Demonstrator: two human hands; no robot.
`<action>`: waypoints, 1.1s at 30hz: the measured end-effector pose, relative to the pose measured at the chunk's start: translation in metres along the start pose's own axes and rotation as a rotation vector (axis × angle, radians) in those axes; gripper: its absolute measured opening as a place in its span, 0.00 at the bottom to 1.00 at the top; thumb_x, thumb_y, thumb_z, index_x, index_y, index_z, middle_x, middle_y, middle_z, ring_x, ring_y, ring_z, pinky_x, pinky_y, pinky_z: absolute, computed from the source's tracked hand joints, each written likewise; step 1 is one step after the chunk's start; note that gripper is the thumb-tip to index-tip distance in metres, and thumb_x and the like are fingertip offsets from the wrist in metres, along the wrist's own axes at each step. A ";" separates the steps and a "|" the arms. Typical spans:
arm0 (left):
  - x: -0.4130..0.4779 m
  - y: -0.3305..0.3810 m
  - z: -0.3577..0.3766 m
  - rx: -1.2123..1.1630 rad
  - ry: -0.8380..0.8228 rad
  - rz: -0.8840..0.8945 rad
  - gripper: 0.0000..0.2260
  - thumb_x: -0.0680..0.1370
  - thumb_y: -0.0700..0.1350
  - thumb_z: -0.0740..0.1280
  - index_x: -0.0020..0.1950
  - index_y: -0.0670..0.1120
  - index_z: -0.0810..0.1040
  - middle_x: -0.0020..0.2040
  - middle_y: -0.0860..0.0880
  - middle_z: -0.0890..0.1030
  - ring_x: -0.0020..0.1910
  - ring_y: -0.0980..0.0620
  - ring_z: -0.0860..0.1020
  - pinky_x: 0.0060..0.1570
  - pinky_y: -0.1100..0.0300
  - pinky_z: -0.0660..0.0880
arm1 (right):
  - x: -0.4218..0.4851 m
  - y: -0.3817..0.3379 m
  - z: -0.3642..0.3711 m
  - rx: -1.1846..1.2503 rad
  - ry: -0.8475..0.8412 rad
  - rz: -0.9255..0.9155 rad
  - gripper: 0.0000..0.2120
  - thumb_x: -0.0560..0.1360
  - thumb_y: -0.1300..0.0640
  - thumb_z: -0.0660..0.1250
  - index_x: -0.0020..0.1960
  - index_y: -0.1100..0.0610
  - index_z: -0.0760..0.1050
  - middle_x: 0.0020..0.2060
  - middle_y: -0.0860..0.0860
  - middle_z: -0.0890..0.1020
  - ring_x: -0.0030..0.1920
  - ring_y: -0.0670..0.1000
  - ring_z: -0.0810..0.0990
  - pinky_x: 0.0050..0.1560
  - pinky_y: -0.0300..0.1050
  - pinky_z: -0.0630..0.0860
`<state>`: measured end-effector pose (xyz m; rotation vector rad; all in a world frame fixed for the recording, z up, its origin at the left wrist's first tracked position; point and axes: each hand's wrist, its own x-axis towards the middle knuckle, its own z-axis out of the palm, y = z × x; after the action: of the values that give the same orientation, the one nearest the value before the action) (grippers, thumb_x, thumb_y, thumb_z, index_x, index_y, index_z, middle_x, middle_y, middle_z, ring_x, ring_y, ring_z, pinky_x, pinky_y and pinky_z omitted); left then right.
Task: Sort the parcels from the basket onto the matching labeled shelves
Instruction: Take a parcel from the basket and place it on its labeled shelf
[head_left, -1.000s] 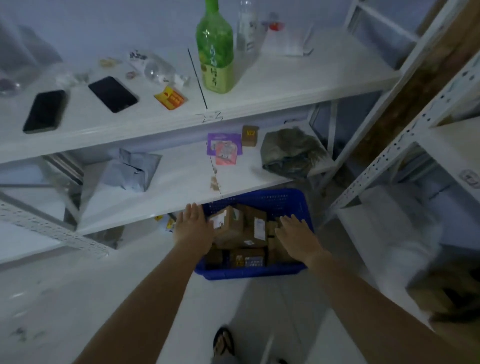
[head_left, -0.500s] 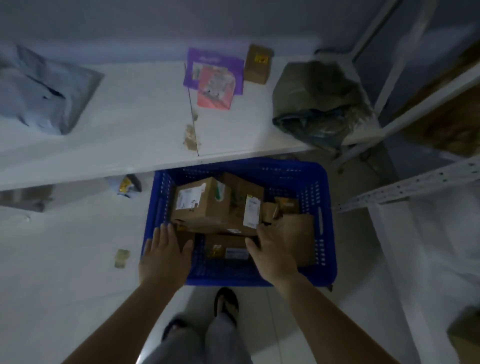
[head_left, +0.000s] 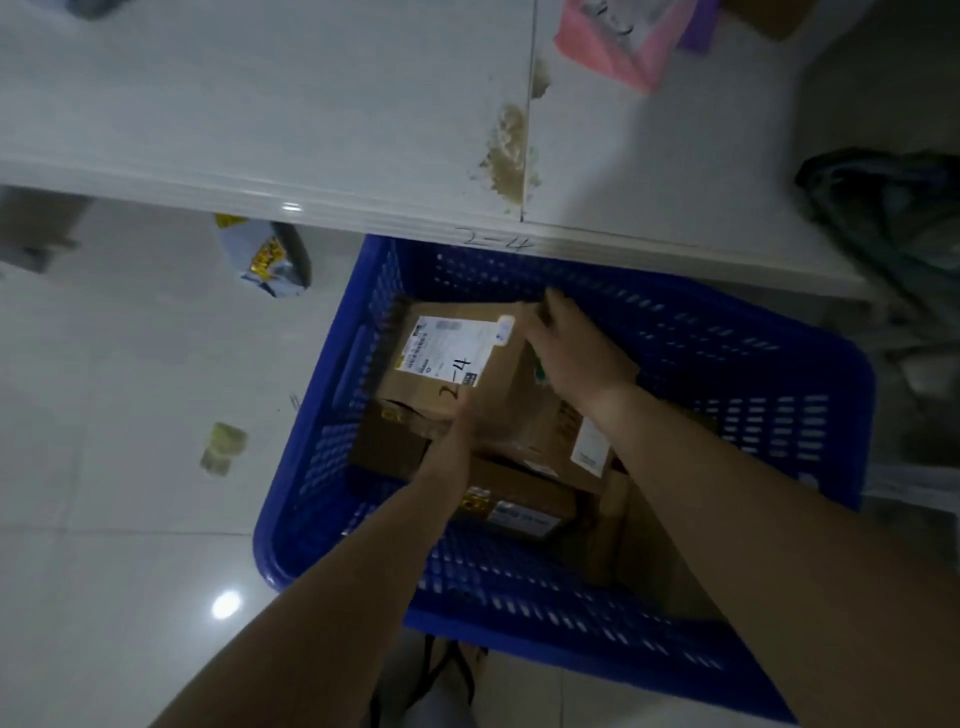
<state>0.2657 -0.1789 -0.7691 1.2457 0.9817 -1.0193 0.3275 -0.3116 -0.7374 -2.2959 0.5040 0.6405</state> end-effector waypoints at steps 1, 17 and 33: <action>0.000 0.003 0.002 -0.061 -0.076 -0.017 0.32 0.77 0.65 0.53 0.73 0.44 0.64 0.73 0.41 0.66 0.71 0.41 0.66 0.64 0.50 0.68 | 0.007 -0.006 0.002 -0.006 -0.026 0.012 0.29 0.80 0.39 0.52 0.75 0.53 0.60 0.73 0.53 0.66 0.73 0.55 0.65 0.72 0.55 0.64; -0.119 -0.015 -0.017 -0.106 -0.075 0.125 0.31 0.72 0.32 0.70 0.72 0.42 0.61 0.66 0.40 0.72 0.62 0.41 0.74 0.57 0.52 0.74 | -0.164 0.002 -0.006 0.118 0.066 0.134 0.13 0.82 0.48 0.53 0.63 0.52 0.65 0.56 0.53 0.78 0.53 0.51 0.80 0.50 0.47 0.79; -0.451 0.033 0.038 0.424 -0.567 0.758 0.35 0.71 0.26 0.67 0.74 0.47 0.61 0.63 0.43 0.76 0.59 0.44 0.77 0.53 0.49 0.79 | -0.432 -0.082 -0.201 0.602 0.523 0.128 0.08 0.78 0.62 0.65 0.49 0.53 0.66 0.44 0.46 0.77 0.48 0.48 0.79 0.40 0.35 0.77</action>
<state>0.1804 -0.1865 -0.3237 1.3891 -0.1700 -0.8934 0.0837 -0.3230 -0.3202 -1.8354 0.9473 -0.0801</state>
